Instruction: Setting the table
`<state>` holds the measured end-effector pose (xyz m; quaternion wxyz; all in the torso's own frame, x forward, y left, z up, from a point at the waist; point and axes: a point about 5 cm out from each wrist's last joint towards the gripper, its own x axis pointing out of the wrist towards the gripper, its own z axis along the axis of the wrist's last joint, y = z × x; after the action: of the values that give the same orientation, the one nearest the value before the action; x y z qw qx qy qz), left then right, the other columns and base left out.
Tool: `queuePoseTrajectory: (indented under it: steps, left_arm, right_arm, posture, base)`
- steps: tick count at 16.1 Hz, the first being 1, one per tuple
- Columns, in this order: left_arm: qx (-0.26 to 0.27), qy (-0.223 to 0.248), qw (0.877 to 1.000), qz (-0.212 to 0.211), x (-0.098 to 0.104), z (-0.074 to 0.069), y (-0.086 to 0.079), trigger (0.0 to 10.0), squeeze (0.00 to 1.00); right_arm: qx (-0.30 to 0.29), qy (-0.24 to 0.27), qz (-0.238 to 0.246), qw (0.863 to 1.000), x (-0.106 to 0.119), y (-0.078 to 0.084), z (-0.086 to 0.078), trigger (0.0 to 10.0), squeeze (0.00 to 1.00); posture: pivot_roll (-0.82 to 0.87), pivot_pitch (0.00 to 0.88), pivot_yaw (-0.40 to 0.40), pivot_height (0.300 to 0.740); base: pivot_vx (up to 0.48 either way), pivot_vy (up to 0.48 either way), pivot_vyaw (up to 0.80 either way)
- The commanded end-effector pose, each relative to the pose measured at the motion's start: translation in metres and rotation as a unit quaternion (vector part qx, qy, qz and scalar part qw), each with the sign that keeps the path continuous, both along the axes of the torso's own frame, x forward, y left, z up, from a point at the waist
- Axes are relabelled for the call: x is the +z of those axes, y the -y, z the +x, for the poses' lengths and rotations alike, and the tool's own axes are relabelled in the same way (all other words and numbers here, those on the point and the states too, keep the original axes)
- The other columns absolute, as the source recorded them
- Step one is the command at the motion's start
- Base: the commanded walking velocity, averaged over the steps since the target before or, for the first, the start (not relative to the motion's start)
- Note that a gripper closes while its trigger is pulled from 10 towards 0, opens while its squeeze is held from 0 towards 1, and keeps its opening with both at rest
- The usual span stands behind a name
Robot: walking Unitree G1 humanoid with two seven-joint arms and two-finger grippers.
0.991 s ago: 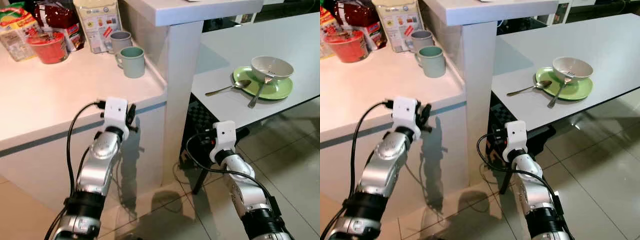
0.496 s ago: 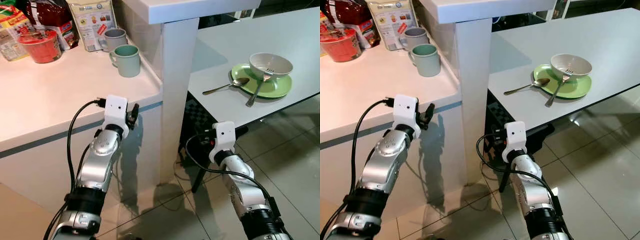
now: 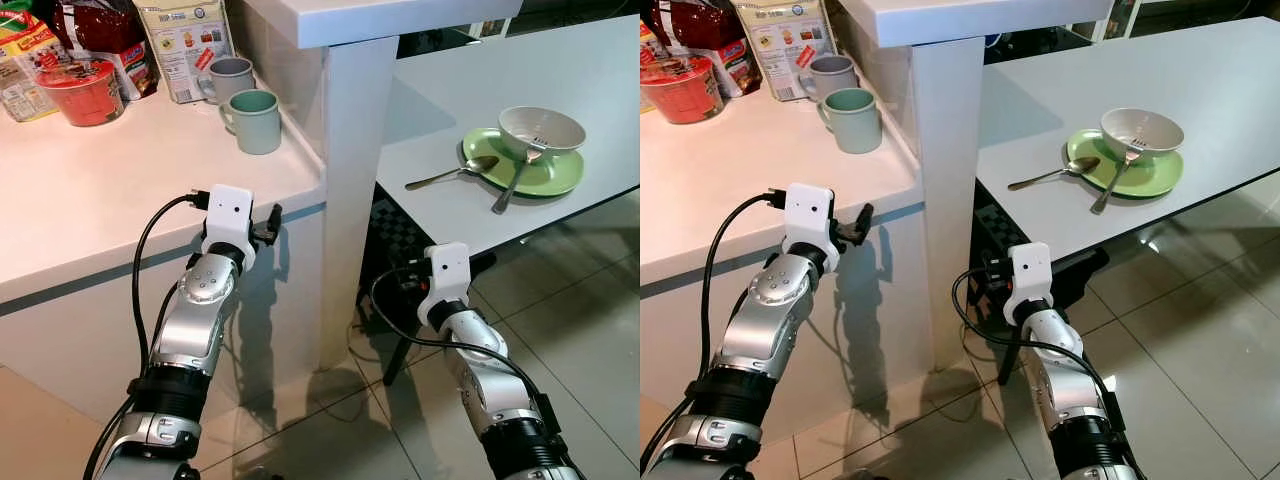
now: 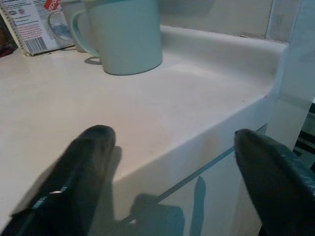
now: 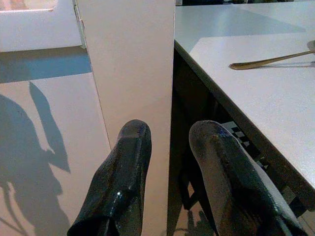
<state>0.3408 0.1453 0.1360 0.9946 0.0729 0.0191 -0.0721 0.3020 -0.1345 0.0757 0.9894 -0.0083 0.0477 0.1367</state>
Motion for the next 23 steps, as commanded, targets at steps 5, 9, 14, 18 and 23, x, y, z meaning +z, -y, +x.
queuePoseTrajectory:
  steps: [5,9,14,18,23]
  left_arm:
    - [0.010,-0.005,1.000,0.007,0.002,0.005,0.001,10.0,0.00]
    - [0.017,0.020,1.000,0.005,0.017,0.015,-0.002,10.0,0.00]
    - [0.021,0.045,0.999,0.001,0.042,0.032,-0.010,10.0,0.00]
    - [0.027,0.047,0.998,0.008,0.047,0.041,-0.017,10.0,0.00]
    - [0.037,0.050,0.998,0.016,0.052,0.048,-0.022,10.0,0.00]
  right_arm:
    - [0.003,0.005,0.000,1.000,0.001,0.000,-0.002,10.0,0.00]
    - [0.005,0.004,0.001,1.000,0.000,-0.001,-0.002,10.0,0.00]
    - [0.009,0.006,0.002,1.000,0.000,-0.004,-0.002,10.0,0.00]
    - [0.010,0.005,0.005,1.000,-0.001,-0.006,-0.003,10.0,0.00]
    - [0.009,0.007,0.008,1.000,0.000,-0.005,-0.004,10.0,0.00]
  posture:
    - [-0.01,0.000,0.036,0.740]
    - [-0.01,0.000,0.032,0.740]
    - [-0.01,0.000,0.036,0.740]
    - [-0.01,0.000,0.045,0.740]
    - [-0.02,0.000,0.051,0.740]
  base:
    - [0.000,0.000,0.00]
    - [0.000,0.000,0.00]
    - [0.000,0.000,0.00]
    - [0.000,0.205,0.00]
    - [0.118,0.236,0.00]
